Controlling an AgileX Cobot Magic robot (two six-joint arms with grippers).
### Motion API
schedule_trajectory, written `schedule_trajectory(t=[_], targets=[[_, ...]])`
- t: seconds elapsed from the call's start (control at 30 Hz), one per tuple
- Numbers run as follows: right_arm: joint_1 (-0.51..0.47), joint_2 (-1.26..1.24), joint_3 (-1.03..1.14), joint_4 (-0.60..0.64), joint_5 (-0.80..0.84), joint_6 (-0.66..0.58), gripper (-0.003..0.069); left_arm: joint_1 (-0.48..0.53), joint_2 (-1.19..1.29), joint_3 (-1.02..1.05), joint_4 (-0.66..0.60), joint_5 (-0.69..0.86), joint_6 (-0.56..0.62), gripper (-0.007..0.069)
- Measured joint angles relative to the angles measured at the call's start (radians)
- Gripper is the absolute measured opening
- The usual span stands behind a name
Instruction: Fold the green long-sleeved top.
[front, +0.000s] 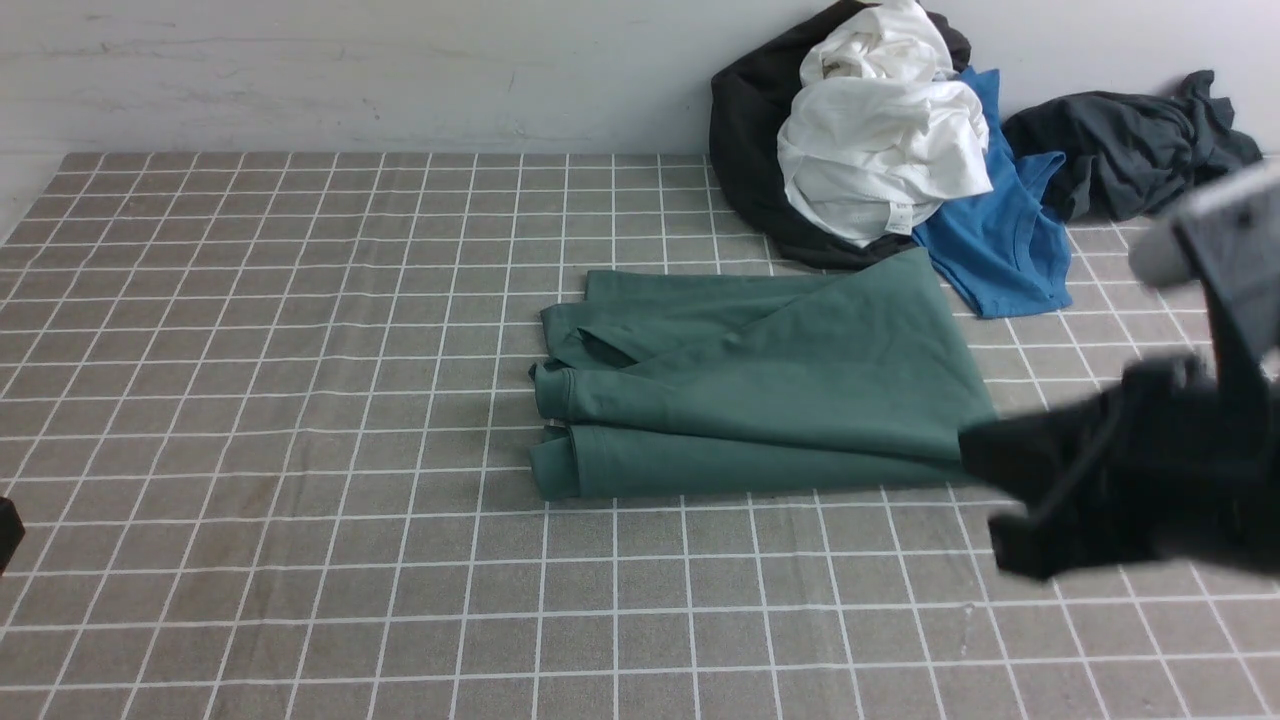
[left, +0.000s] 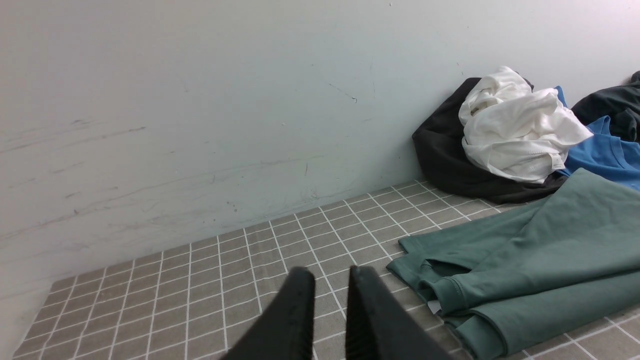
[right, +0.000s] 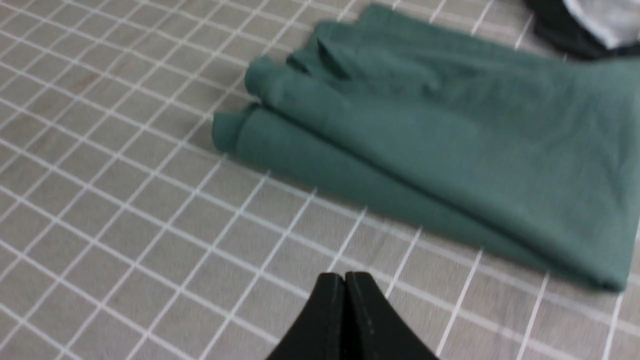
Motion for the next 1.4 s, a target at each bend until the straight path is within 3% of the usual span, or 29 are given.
schedule_trajectory(t=[0.2,0.47,0.7,0.77,0.87,1.03,1.17,1.27,1.4], targets=[[0.000,-0.025,0.311,0.129,-0.068,0.003,-0.0014,0.000,0.000,0.000,0.000,0.000,0.000,0.0087],[0.000,-0.030,0.409,0.130,-0.084,0.007,-0.0014,0.000,0.000,0.000,0.000,0.000,0.000,0.0087],[-0.048,-0.287,0.598,0.044,-0.407,0.011,-0.0014,0.000,0.000,0.000,0.000,0.002,0.000,0.0087],[-0.120,-0.500,0.710,0.044,-0.595,0.022,-0.0014,0.000,0.000,0.000,0.000,0.007,0.000,0.0087],[-0.216,-0.658,0.726,0.034,-0.624,0.030,-0.0014,0.000,0.000,0.000,0.000,0.020,0.000,0.0087],[-0.390,-0.838,0.728,-0.058,-0.572,0.079,-0.0014,0.000,0.000,0.004,0.000,0.023,0.000,0.0087],[-0.500,-0.979,0.728,-0.159,-0.343,0.174,-0.0014,0.000,0.000,0.007,0.000,0.026,0.000,0.0087],[-0.513,-1.029,0.728,-0.194,-0.170,0.195,-0.0014,0.000,0.000,0.007,0.000,0.026,0.000,0.0087],[-0.513,-1.035,0.727,-0.200,-0.141,0.197,-0.0014,0.000,-0.001,0.007,0.000,0.028,0.000,0.0087]])
